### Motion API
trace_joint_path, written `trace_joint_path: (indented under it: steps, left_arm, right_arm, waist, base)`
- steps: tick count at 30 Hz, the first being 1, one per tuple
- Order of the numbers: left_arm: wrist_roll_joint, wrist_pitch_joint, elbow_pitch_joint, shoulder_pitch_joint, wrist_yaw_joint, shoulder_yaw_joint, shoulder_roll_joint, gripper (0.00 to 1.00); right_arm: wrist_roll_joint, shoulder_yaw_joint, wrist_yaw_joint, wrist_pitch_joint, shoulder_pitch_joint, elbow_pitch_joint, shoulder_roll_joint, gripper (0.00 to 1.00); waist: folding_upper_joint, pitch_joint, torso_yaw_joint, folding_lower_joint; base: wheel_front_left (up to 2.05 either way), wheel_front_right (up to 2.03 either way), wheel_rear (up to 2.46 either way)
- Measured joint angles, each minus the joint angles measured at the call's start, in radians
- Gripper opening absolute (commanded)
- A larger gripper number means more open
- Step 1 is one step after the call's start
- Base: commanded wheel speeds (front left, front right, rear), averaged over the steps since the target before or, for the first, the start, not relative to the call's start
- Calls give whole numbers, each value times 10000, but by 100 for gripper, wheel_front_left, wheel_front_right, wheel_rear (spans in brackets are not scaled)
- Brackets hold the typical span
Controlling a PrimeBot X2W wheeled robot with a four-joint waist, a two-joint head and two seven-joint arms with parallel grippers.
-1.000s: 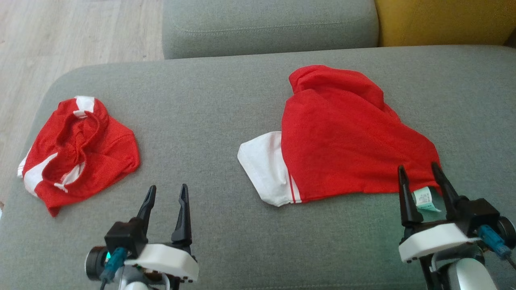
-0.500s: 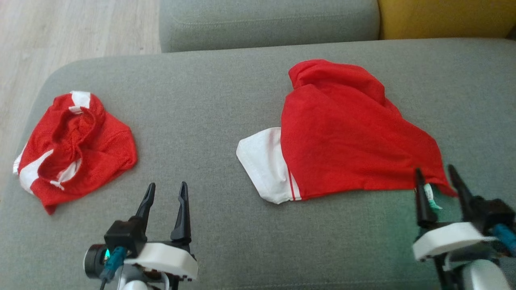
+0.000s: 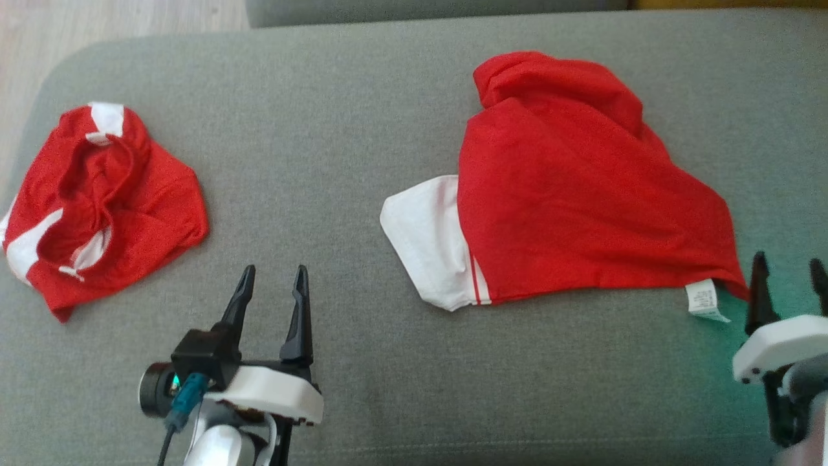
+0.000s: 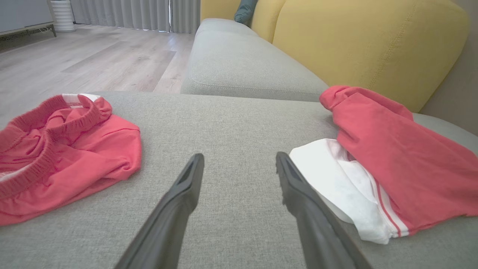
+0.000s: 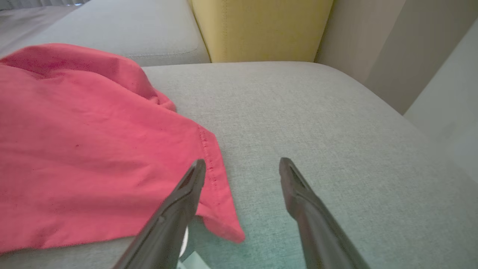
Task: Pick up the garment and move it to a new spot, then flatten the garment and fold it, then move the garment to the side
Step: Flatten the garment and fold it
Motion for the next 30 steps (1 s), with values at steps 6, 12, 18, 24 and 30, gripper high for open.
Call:
trace_joint_path:
  steps: [6, 12, 18, 24, 30]
  left_arm:
    - [84, -2, 10, -146, -75, 21, -79, 100]
    - [90, -2, 21, -229, -84, 59, -125, 100]
    - [176, -2, 21, -293, -165, 117, -155, 100]
    - [251, -2, 23, -289, -176, 236, -178, 100]
    - [253, -2, 23, -281, -251, 299, -186, 100]
  right_arm:
    - [-506, -341, 0, 694, -360, 403, 0, 100]
    - [-514, -117, 0, 1055, -361, 614, 0, 100]
    - [-464, 159, 0, 1628, -354, 817, 0, 100]
    - [-299, 115, 0, 1693, -338, 890, 0, 100]
    - [-339, 201, 0, 1835, -339, 974, 0, 47]
  waist:
    - [0, 467, 151, 0]
    - [0, 635, 243, 0]
    - [0, 663, 277, 0]
    - [0, 664, 281, 0]
    - [0, 668, 263, 0]
  base:
    - [0, 0, 0]
    - [0, 0, 0]
    - [0, 0, 0]
    - [0, 0, 0]
    - [0, 0, 0]
